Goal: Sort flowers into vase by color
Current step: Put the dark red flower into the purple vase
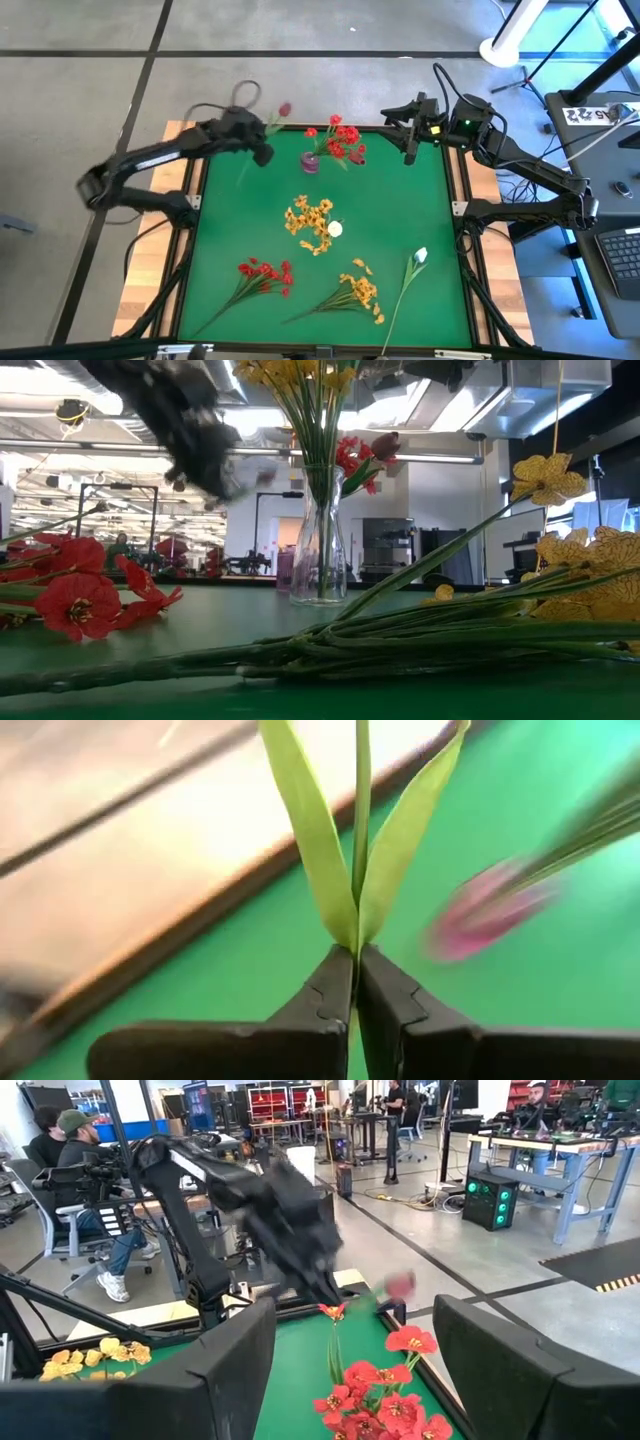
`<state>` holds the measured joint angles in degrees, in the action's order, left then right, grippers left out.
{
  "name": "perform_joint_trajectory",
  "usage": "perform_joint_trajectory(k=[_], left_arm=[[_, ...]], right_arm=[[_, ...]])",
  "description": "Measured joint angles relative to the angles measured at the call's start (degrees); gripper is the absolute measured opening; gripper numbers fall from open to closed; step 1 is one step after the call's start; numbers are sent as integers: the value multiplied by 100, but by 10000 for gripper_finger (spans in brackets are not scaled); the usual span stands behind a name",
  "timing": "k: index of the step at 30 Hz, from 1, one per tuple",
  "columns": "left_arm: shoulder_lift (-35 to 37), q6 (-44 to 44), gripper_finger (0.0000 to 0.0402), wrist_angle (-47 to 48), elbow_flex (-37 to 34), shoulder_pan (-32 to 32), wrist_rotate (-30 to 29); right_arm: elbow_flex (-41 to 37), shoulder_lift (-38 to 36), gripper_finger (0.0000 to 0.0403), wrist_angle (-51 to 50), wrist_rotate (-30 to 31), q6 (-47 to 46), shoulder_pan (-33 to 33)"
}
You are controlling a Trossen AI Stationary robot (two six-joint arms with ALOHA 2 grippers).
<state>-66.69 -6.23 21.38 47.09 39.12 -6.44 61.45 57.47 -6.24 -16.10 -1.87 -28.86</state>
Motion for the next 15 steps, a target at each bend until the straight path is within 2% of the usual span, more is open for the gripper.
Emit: perform_joint_trajectory(k=[4, 6, 10, 15], left_arm=[[1023, -204, 1, -1481, -412, -138, 1452], [1384, -254, 1, -2385, -745, -253, 1921], [1649, -340, 0, -4180, -1485, -391, 2070], [1132, -392, 0, -6684, -2238, -509, 2032]], right_arm=[[0, 0, 269, 0, -2, 0, 0], [0, 0, 269, 0, -2, 0, 0], [0, 0, 269, 2, -2, 0, 0], [0, 0, 269, 2, 0, 0, 0]])
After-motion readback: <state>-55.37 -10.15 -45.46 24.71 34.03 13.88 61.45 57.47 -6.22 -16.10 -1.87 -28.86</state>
